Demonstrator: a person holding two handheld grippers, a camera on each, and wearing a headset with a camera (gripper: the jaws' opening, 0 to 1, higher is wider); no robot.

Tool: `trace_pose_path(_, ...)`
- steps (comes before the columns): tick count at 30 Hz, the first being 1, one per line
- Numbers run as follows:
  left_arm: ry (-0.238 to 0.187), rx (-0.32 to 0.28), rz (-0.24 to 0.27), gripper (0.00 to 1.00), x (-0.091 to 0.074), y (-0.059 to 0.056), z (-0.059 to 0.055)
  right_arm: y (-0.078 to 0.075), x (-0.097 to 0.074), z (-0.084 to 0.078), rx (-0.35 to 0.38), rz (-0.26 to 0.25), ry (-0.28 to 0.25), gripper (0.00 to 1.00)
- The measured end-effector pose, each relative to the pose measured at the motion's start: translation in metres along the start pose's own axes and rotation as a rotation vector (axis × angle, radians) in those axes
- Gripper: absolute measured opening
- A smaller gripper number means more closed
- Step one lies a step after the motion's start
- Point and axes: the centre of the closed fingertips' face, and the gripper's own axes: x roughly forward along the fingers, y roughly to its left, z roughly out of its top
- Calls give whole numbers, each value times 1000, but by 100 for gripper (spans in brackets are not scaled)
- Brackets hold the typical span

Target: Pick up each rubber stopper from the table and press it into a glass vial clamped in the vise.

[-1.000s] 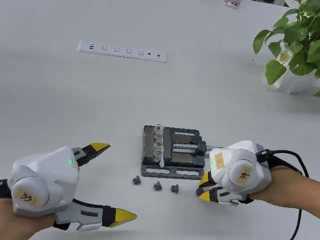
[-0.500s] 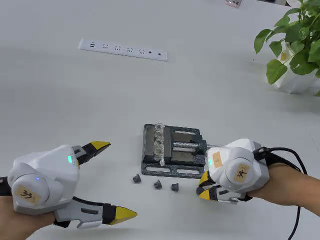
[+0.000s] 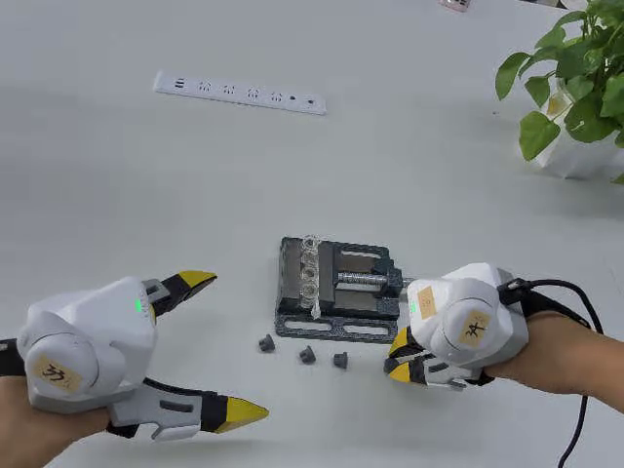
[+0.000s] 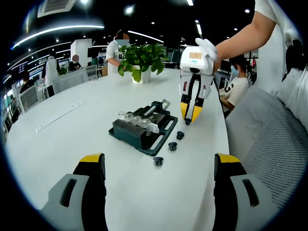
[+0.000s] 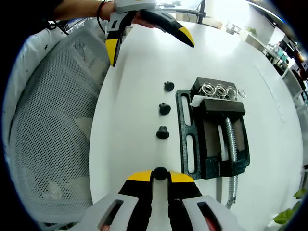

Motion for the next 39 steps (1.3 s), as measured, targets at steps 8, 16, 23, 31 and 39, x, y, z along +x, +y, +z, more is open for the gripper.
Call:
trace_pose_path(8,-5,1,3,93,0,0,1,-7,-20,14,-1,-19,-23,7)
trace_pose_path(16,-15,0,9,93,-1,1,3,-27,-37,37,4,-40,-70,7)
trace_pose_path(23,-24,-5,15,94,-2,2,4,-52,-50,62,18,-63,-119,7)
trace_pose_path(31,-41,-12,23,93,-2,3,8,-82,-58,91,25,-81,-152,7)
trace_pose_path(39,-57,-25,31,93,-2,5,9,-104,-54,107,5,-85,-151,7)
